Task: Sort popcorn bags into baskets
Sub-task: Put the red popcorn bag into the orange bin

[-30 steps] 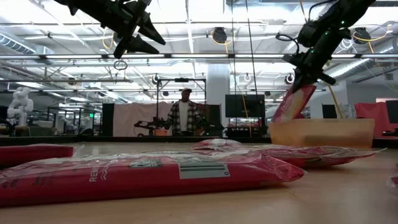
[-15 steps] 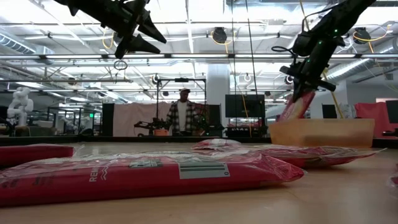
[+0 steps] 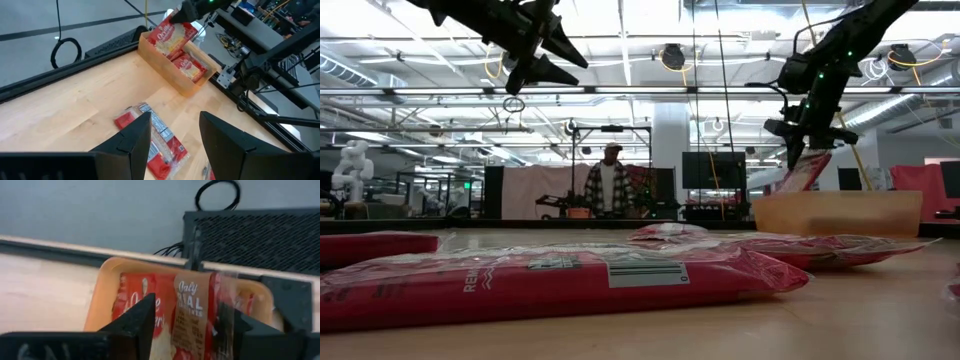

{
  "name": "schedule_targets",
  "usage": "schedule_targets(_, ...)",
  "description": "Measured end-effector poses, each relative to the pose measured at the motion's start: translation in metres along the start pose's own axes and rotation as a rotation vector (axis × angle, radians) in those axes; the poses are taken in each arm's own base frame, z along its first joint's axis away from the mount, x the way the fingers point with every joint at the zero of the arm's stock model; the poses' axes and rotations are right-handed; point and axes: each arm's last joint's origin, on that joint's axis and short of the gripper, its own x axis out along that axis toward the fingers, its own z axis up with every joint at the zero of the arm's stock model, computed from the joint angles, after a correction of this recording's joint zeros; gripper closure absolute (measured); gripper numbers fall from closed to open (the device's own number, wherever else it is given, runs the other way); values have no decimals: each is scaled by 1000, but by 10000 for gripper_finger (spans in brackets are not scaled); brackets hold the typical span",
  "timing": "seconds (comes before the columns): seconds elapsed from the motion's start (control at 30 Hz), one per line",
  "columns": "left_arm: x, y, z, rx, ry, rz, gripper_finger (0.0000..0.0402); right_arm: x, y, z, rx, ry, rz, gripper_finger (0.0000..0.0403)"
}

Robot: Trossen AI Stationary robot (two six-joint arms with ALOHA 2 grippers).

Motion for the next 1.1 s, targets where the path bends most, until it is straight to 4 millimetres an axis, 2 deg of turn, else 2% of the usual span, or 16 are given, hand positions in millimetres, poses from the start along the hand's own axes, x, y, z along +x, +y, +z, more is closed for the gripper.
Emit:
schedule_targets(0.37, 0, -1, -1, -13, 28, -44, 231, -4, 7, 0, -25, -71, -112, 216)
schedule_targets(0.73, -1, -3, -10, -5, 98, -29, 231, -36, 16, 0, -18, -231, -160, 225)
schedule_targets(0.87, -1, -3, -14, 8, 134, -20, 231, -55, 21, -1, -7, -301, -92, 229)
schedule_targets(1.1, 4, 5, -28, 87, 277, 53, 231, -86, 39, -10, 50, -321, 237, 229)
